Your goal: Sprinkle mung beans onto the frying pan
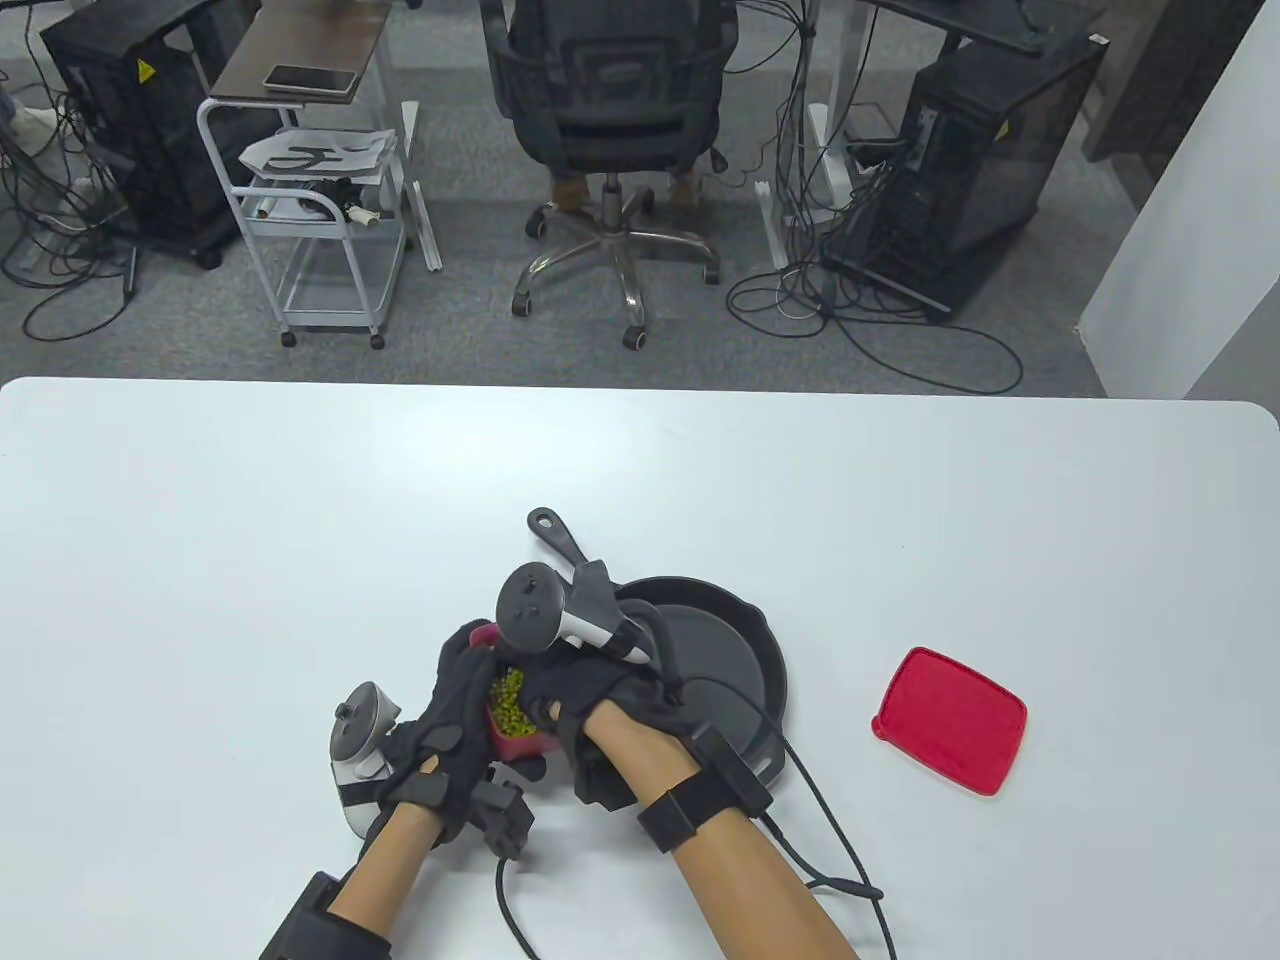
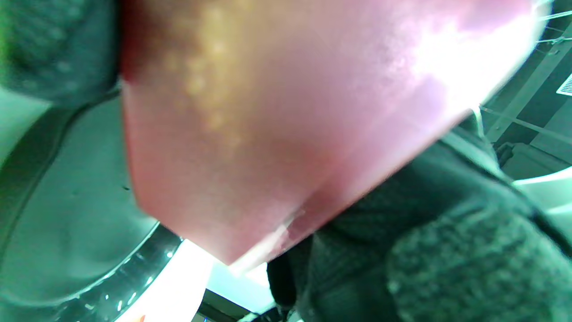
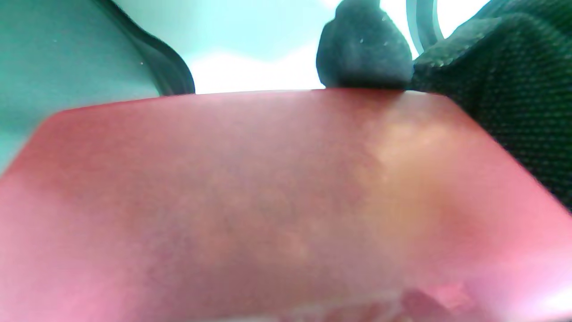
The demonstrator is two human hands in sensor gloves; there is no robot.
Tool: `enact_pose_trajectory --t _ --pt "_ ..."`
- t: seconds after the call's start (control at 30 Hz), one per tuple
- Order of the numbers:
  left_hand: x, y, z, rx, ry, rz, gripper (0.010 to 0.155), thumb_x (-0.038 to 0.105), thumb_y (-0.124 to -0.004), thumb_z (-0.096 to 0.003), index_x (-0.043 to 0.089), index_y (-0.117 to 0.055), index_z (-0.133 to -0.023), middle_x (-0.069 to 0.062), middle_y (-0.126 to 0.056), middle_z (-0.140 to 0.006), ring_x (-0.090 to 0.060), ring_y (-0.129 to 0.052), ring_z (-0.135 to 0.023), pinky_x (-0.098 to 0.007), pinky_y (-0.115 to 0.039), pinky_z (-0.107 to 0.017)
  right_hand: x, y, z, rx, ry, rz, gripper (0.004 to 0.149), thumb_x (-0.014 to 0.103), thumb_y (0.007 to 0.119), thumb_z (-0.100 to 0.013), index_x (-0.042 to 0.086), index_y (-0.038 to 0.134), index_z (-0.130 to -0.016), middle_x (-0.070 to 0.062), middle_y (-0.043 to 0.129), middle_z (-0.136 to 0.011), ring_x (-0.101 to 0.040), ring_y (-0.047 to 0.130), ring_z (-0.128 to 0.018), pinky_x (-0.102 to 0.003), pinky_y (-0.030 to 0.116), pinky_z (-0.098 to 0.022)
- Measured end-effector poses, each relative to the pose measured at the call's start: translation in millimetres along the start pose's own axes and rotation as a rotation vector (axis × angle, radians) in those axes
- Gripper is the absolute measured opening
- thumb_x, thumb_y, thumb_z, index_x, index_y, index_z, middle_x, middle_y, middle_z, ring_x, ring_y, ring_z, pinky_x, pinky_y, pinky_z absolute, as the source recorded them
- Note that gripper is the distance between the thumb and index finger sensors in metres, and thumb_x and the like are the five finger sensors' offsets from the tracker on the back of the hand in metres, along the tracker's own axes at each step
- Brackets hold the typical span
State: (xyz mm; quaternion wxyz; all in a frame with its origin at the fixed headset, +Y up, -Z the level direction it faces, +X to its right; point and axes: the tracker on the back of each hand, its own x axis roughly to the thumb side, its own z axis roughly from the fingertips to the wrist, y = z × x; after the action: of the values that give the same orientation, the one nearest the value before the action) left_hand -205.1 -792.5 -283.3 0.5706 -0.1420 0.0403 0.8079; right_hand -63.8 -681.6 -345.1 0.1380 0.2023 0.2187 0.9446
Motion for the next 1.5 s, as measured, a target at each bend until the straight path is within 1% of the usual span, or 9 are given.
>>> enact_pose_trajectory --t 0.27,0.43,0.6,0.73,0.83,0.9,1.0,1.17,1.5 --pt "0 0 -1 -0.007 0.005 0.005 0.078 0.076 -0.065 -0.0457 0.042 -0.032 -0.108 -0.016 -0.05 -0.107 -0.042 -0.091 -0.063 -0.045 -0.094 -0.021 -9 -11 3 -0.011 -0.004 -0.069 0.039 0.014 0.091 -0.048 0.028 0.082 -0.083 -0.012 0.08 -0.093 -0.042 0.091 -0.061 -0.03 0.091 -0.03" --pt "-1 0 0 -0.003 0.025 -0.004 0.078 0.076 -0.064 -0.0459 0.041 -0.031 -0.108 -0.017 -0.05 -0.107 -0.042 -0.091 -0.063 -0.045 -0.094 -0.021 -17 -27 11 -0.051 -0.004 -0.114 0.039 0.014 0.091 -0.048 0.028 0.082 -0.083 -0.012 0.08 -0.093 -0.042 0.091 -0.061 -0.029 0.091 -0.029" --pt "-1 3 0 0.003 0.039 -0.004 0.078 0.075 -0.064 -0.0461 0.04 -0.031 -0.108 -0.017 -0.05 -0.107 -0.042 -0.091 -0.063 -0.045 -0.093 -0.021 -37 -45 22 -0.112 0.023 -0.16 0.038 0.014 0.091 -0.048 0.028 0.082 -0.083 -0.012 0.08 -0.093 -0.042 0.091 -0.061 -0.029 0.091 -0.029" --pt "3 5 1 0.018 0.031 -0.02 0.078 0.075 -0.064 -0.046 0.041 -0.032 -0.108 -0.017 -0.051 -0.107 -0.042 -0.091 -0.063 -0.045 -0.093 -0.021 -66 -54 28 -0.161 0.097 -0.179 0.038 0.014 0.091 -0.048 0.028 0.081 -0.083 -0.012 0.08 -0.093 -0.041 0.091 -0.061 -0.029 0.091 -0.029" --pt "5 6 1 0.008 0.04 -0.021 0.078 0.075 -0.065 -0.0462 0.04 -0.032 -0.108 -0.017 -0.051 -0.106 -0.042 -0.091 -0.062 -0.045 -0.093 -0.021 -91 -49 28 -0.149 0.173 -0.184 0.038 0.014 0.091 -0.049 0.028 0.081 -0.083 -0.012 0.08 -0.093 -0.041 0.091 -0.062 -0.029 0.091 -0.03" --pt "6 7 1 0.003 0.039 -0.024 0.078 0.075 -0.065 -0.0462 0.04 -0.033 -0.108 -0.018 -0.051 -0.106 -0.043 -0.091 -0.062 -0.045 -0.093 -0.02 -107 -40 25 -0.117 0.226 -0.179 0.038 0.015 0.091 -0.049 0.028 0.081 -0.083 -0.012 0.079 -0.093 -0.041 0.091 -0.062 -0.029 0.091 -0.03" --pt "8 6 1 -0.018 0.032 -0.038 0.078 0.075 -0.065 -0.0462 0.04 -0.033 -0.108 -0.018 -0.051 -0.106 -0.043 -0.091 -0.062 -0.045 -0.093 -0.02 -121 -24 21 -0.093 0.262 -0.172 0.038 0.016 0.09 -0.049 0.028 0.08 -0.084 -0.013 0.079 -0.094 -0.041 0.091 -0.063 -0.029 0.091 -0.031" --pt "8 7 1 -0.02 0.037 -0.034 0.078 0.075 -0.065 -0.0463 0.04 -0.033 -0.108 -0.018 -0.052 -0.106 -0.043 -0.091 -0.062 -0.045 -0.093 -0.02 -125 -8 10 -0.08 0.265 -0.168 0.038 0.015 0.088 -0.05 0.027 0.081 -0.086 -0.014 0.078 -0.096 -0.041 0.09 -0.065 -0.03 0.091 -0.033" --pt "10 9 2 -0.013 0.038 -0.022 0.078 0.075 -0.065 -0.0463 0.04 -0.034 -0.108 -0.018 -0.052 -0.106 -0.042 -0.091 -0.062 -0.045 -0.093 -0.02 -129 -12 -8 -0.137 0.301 -0.114 0.039 0.015 0.087 -0.05 0.027 0.081 -0.087 -0.014 0.078 -0.096 -0.041 0.09 -0.066 -0.031 0.092 -0.035"
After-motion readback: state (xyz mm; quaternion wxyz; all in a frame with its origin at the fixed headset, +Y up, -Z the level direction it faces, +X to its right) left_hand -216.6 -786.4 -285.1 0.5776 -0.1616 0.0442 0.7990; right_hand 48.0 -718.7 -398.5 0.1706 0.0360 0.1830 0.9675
